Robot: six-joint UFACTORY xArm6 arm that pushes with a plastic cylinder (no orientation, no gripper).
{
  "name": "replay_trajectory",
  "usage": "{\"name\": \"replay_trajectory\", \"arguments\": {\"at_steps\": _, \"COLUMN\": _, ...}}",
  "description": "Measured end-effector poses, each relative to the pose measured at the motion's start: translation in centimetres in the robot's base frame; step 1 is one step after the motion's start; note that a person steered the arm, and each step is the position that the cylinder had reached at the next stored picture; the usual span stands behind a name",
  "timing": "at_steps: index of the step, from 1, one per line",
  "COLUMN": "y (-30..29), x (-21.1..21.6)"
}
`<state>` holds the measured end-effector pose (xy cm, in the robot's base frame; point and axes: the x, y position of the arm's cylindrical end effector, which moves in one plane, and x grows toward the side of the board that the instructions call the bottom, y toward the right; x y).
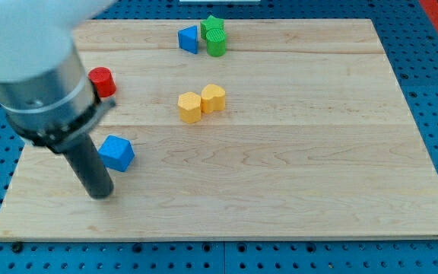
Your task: Place the blue cube left to the blue triangle
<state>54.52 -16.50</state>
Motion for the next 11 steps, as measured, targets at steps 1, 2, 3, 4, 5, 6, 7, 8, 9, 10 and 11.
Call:
{"name": "replay_trajectory", "arguments": {"at_steps": 1, "y": 0.5, "x": -5.4}}
{"name": "replay_trajectory", "arguments": {"at_steps": 2, "y": 1.5, "x": -11.7}}
{"name": "replay_trajectory", "arguments": {"at_steps": 3, "y": 3.6, "x": -14.1}}
{"name": "replay_trajectory", "arguments": {"at_steps": 4, "y": 5.0, "x": -13.3}}
{"name": "replay_trajectory", "arguments": {"at_steps": 5, "y": 5.4, "x": -10.0}}
{"name": "replay_trajectory", "arguments": {"at_steps": 6, "y": 6.9, "x": -11.3}}
{"name": "replay_trajectory", "arguments": {"at_steps": 7, "y": 5.9, "x": -16.6}}
{"name": "replay_trajectory", "arguments": {"at_steps": 8, "y": 6.1, "x": -17.4}}
{"name": "replay_trajectory", "arguments": {"at_steps": 9, "y": 6.4, "x": -15.3}}
{"name": "replay_trajectory", "arguments": {"at_steps": 10, "y": 9.7, "x": -15.0}}
{"name": "replay_trajectory", "arguments": {"at_steps": 11, "y": 9.2, "x": -18.8}}
